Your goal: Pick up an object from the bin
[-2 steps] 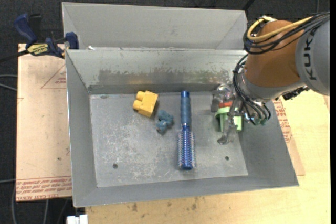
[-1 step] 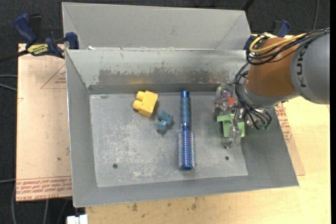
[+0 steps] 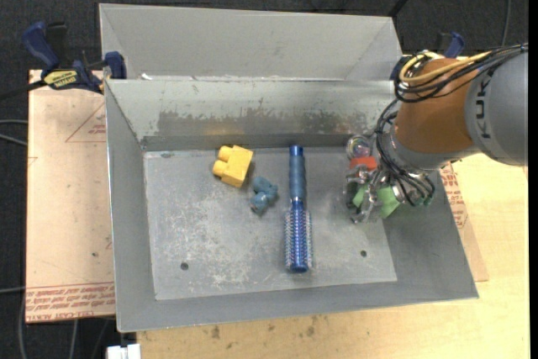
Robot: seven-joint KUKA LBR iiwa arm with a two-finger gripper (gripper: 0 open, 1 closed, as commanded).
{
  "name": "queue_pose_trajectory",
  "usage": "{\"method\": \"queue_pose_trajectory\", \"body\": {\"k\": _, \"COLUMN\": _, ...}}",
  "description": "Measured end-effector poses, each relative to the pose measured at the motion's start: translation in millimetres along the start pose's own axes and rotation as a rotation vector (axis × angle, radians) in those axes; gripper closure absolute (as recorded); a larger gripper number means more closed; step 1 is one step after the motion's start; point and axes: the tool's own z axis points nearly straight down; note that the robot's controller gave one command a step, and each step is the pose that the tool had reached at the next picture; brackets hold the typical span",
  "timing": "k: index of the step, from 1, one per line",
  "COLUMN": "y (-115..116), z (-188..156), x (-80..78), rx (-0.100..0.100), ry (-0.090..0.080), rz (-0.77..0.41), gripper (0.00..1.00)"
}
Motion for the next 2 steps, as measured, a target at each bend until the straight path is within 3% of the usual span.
{"method": "queue_pose_trajectory", "body": {"k": 1, "y": -16, "z": -106, "x": 21.5, "rx": 0.006, "ry": -0.009, "rz": -0.022, "gripper": 1.00}}
{"method": "queue_pose_trajectory", "body": {"k": 2, "y": -18, "z": -189, "x": 27.3, "rx": 0.006, "ry": -0.010, "rz": 0.006, "gripper": 1.00}}
